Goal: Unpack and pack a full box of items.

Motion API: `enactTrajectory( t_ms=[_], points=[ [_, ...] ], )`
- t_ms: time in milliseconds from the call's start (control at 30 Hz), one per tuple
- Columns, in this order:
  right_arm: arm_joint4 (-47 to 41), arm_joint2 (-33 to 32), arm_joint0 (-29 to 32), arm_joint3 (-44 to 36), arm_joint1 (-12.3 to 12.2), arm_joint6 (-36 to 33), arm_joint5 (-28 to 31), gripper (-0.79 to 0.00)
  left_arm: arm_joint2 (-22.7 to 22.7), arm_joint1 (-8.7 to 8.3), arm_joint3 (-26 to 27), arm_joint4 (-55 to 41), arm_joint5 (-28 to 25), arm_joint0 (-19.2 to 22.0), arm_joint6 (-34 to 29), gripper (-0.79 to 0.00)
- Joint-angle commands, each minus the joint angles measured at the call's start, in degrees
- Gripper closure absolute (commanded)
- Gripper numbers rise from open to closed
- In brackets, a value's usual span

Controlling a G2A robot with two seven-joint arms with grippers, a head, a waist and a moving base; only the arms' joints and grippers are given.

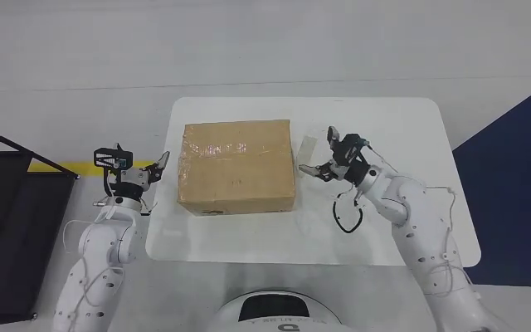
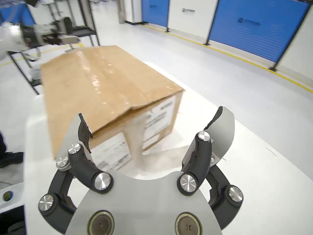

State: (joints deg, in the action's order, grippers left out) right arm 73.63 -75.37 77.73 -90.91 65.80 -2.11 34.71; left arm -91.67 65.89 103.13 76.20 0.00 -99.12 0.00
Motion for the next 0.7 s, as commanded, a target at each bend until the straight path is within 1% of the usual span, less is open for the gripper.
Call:
enactTrajectory(
  t_ms=[0, 67, 167, 367, 500, 667],
  points=[
    [1.98, 2.61, -1.39, 0.81, 0.44, -1.86, -4.19, -0.785, 0.00, 0.00, 0.00, 0.00, 0.00, 0.00, 0.00, -0.785],
    [1.65, 4.22, -2.97, 2.54, 0.86, -2.29, -5.79, -0.785, 0.00, 0.00, 0.00, 0.00, 0.00, 0.00, 0.00, -0.785],
    [0.49, 4.92, -4.35, 4.43, 1.12, -1.46, -5.95, -0.785, 0.00, 0.00, 0.00, 0.00, 0.00, 0.00, 0.00, -0.785],
    [0.99, 6.01, -5.16, 4.96, 1.29, -2.97, -6.44, -0.785, 0.00, 0.00, 0.00, 0.00, 0.00, 0.00, 0.00, -0.785],
    [-0.83, 6.54, -5.53, 5.13, 1.24, -2.71, -2.15, -0.785, 0.00, 0.00, 0.00, 0.00, 0.00, 0.00, 0.00, -0.785],
    [-4.65, 5.82, -5.69, 5.28, 0.74, -1.21, 7.38, -0.785, 0.00, 0.00, 0.00, 0.00, 0.00, 0.00, 0.00, -0.785]
  ],
)
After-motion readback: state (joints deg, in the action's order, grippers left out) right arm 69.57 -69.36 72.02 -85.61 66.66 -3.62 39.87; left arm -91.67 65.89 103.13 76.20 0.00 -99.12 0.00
